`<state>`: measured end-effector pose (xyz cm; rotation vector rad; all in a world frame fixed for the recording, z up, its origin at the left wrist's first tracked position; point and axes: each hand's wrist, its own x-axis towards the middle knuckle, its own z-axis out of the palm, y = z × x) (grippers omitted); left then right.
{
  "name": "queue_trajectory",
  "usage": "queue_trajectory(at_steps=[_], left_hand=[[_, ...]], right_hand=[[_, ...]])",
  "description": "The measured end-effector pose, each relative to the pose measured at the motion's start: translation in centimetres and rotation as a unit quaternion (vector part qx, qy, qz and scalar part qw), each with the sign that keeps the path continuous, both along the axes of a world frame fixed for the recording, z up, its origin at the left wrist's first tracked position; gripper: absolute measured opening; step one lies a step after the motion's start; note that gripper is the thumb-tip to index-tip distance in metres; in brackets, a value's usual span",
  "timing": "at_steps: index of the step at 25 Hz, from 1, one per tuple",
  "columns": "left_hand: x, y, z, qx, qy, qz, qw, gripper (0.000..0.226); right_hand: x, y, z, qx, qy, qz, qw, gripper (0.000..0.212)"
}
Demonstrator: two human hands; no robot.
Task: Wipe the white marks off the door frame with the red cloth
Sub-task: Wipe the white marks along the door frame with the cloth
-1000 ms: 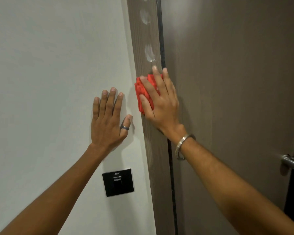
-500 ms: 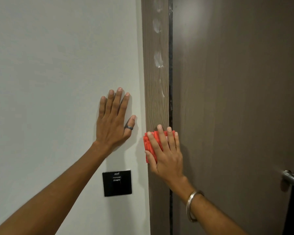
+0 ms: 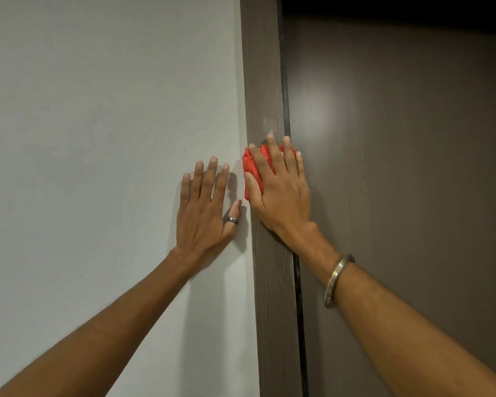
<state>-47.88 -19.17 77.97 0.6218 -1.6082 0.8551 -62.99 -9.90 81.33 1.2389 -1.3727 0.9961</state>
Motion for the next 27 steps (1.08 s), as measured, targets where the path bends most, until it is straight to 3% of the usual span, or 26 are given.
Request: queue_trajectory(at_steps=[3,8,11,15,27], left_hand=[[0.0,0.4,1.2,0.019,0.015,-0.009,1.000,0.076],[1.1,0.5,0.3,0.020,-0.007,0.001,1.000,0.077],[1.4,0.5,1.0,0.022,-0.017,0.012,1.000,0.076],[1.3,0.3,4.9,0.021,-0.006,-0.008,1.000,0.077],[-0.1,-0.6,17.9,0.033,0.004,-0.009,0.999,0.080]], right_hand=[[0.6,0.4,-0.8,0.000,-0.023,0.000,1.000,0.066],[1.4,0.3,-11.2,-0.020,-0.033,-0.008,0.999,0.064],[1.0,0.3,-11.5,-0.030,-0.030,-0.015,0.999,0.060],[0.5,0.2,-5.9,-0.024,0.008,-0.006,1.000,0.060],[0.2,-0.7,18.7,-0.053,0.013,0.004,0.999,0.057]])
